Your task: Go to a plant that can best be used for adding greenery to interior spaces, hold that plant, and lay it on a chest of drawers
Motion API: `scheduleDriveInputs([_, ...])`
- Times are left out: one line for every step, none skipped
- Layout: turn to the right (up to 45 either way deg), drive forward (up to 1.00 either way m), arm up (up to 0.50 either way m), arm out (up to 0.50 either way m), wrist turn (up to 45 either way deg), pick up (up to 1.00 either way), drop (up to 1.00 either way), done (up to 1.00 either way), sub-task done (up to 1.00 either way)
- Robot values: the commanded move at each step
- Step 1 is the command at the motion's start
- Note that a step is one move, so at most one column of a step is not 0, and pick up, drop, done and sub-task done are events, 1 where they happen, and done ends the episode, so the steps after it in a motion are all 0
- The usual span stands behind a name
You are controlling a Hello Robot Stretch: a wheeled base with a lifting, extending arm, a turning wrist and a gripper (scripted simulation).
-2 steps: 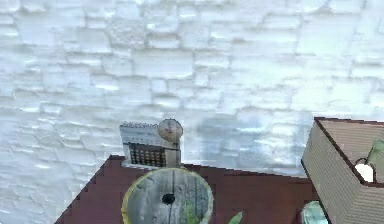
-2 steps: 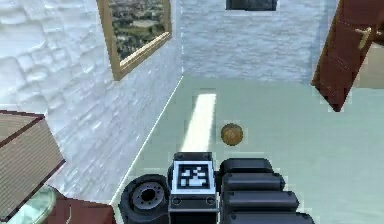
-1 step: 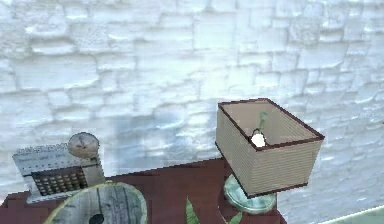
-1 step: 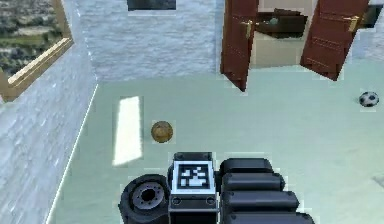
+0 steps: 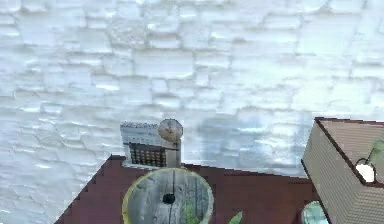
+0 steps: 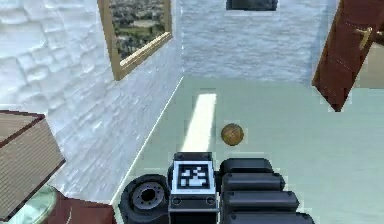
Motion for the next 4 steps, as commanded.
scheduleDriveInputs([30.0, 0.0, 0.0, 0.0, 0.0, 0.0, 0.0, 0.0, 0.0])
scheduleDriveInputs([-45.0, 0.0, 0.0, 0.0, 0.0, 0.0, 0.0, 0.0, 0.0])
scheduleDriveInputs([-45.0, 0.0, 0.0, 0.0, 0.0, 0.0, 0.0, 0.0, 0.0])
scheduleDriveInputs([-12.0, 0.0, 0.0, 0.0, 0.0, 0.0, 0.0, 0.0, 0.0])
